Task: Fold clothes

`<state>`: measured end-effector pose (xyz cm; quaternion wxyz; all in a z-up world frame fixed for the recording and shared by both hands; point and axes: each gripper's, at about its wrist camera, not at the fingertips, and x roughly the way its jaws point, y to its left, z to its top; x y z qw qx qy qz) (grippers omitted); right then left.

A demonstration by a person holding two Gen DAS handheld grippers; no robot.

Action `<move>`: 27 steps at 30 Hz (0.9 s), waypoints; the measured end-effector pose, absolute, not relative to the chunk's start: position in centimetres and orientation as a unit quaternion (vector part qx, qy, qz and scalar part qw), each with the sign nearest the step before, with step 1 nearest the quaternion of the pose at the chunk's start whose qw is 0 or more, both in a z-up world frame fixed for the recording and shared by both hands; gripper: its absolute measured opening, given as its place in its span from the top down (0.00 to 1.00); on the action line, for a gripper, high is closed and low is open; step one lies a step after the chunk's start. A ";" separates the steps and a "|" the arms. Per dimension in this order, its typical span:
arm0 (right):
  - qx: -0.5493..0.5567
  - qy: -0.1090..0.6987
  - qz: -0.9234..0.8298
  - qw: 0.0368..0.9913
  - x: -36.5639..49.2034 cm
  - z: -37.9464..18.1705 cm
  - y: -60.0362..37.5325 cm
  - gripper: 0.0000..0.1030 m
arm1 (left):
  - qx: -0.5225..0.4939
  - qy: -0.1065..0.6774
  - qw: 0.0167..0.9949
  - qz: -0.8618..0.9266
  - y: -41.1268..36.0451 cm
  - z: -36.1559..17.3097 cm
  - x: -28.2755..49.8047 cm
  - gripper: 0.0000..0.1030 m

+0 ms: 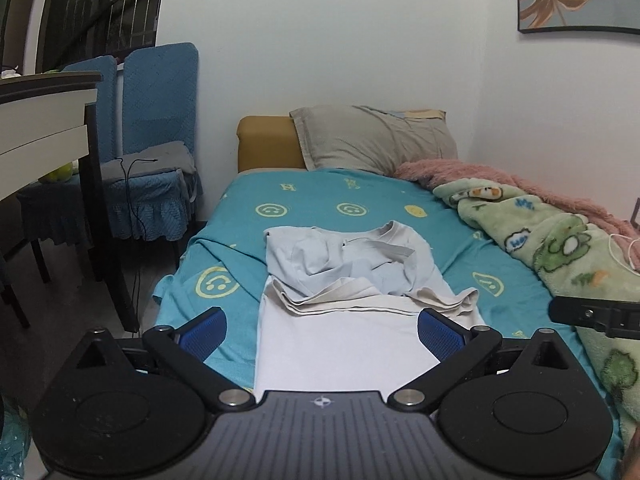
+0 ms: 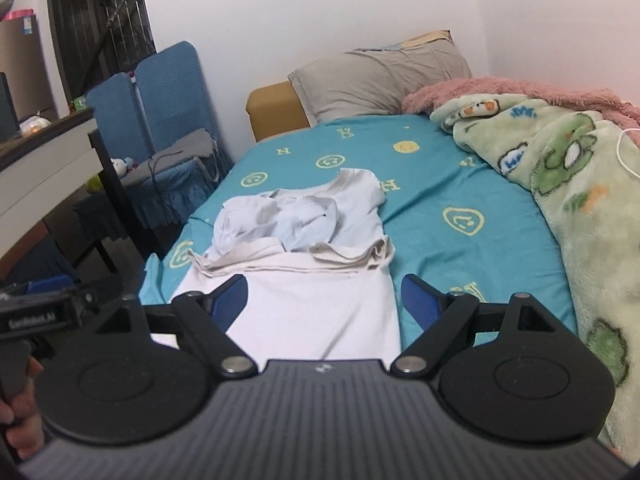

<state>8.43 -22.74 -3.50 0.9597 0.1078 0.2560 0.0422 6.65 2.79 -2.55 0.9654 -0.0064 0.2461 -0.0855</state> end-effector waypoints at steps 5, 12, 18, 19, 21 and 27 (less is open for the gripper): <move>0.108 0.254 0.038 0.960 8.8 -3.8 -22.4 0.17 | -0.011 0.266 0.960 -0.083 2.8 -3.4 7.2 0.00; 0.109 0.261 0.031 0.959 9.1 -3.9 -22.5 0.17 | 0.000 0.258 0.963 -0.078 2.4 -3.8 7.3 0.00; 0.125 0.266 0.031 0.955 9.2 -3.9 -22.9 0.17 | -0.016 0.301 0.949 -0.088 2.4 -4.8 8.3 0.00; 0.125 0.267 0.031 0.955 9.3 -4.0 -23.0 0.17 | -0.016 0.313 0.945 -0.090 2.4 -5.0 8.5 0.00; 0.126 0.271 0.029 0.954 9.3 -4.0 -23.0 0.17 | -0.019 0.337 0.937 -0.092 2.5 -5.6 8.8 0.00; 0.141 0.280 0.022 0.949 9.4 -4.2 -23.5 0.17 | -0.089 0.428 0.894 -0.098 4.2 -8.0 10.2 0.00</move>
